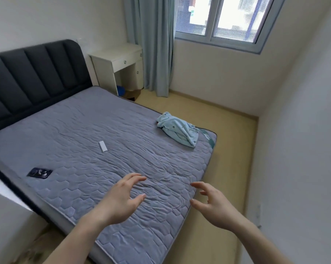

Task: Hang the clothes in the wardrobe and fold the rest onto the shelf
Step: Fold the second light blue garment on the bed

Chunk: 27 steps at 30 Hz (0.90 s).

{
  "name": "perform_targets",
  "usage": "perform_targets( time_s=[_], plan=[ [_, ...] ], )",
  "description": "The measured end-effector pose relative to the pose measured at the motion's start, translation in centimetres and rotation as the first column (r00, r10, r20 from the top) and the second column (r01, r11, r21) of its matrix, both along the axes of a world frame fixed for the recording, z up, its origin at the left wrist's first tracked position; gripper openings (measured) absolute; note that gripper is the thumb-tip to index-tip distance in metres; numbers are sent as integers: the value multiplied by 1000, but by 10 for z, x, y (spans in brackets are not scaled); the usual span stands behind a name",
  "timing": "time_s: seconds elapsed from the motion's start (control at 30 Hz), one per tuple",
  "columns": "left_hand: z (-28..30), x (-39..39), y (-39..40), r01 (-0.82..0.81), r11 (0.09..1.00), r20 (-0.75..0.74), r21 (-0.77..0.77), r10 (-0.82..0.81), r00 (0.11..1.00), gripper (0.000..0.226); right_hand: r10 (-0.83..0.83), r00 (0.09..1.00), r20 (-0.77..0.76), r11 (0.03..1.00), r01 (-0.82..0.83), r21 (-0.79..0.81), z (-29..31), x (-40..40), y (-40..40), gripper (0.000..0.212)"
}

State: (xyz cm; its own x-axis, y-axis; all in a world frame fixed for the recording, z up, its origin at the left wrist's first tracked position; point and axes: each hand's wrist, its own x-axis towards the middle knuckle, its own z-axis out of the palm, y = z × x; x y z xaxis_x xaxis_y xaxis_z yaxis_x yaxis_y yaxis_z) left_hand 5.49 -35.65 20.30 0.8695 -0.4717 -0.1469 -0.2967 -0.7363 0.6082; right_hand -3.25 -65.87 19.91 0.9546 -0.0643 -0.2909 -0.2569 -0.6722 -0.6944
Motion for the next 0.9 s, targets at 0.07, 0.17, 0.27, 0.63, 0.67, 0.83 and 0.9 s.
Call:
perform_targets(
  time_s=[0.07, 0.17, 0.27, 0.63, 0.67, 0.83, 0.9],
  plan=[
    [-5, 18, -10, -34, 999, -11, 7, 35, 999, 48, 20, 1000, -13, 1000, -20, 14, -2, 30, -19, 49],
    [-14, 54, -21, -102, 995, -30, 4, 102, 994, 43, 63, 997, -36, 998, -62, 27, -8, 78, -42, 50],
    [-26, 100, -39, -146, 989, -21, 0, 146, 989, 44, 101, 994, -37, 995, -101, 9, -14, 128, -67, 50],
    [-61, 280, -154, -120, 993, -114, 13, 121, 986, 48, 43, 996, -83, 995, -51, -88, -39, 293, -184, 46],
    [-64, 293, -165, -115, 993, -117, 14, 116, 986, 48, 45, 995, -92, 995, -53, -89, -44, 308, -193, 45],
    [-86, 354, -209, -152, 988, -164, 34, 155, 974, 43, 74, 983, -170, 994, -86, -67, -82, 395, -239, 47],
    [-96, 378, -225, -193, 980, -189, 45, 198, 962, 42, 109, 970, -216, 990, -125, -63, -105, 433, -259, 49]
  ],
)
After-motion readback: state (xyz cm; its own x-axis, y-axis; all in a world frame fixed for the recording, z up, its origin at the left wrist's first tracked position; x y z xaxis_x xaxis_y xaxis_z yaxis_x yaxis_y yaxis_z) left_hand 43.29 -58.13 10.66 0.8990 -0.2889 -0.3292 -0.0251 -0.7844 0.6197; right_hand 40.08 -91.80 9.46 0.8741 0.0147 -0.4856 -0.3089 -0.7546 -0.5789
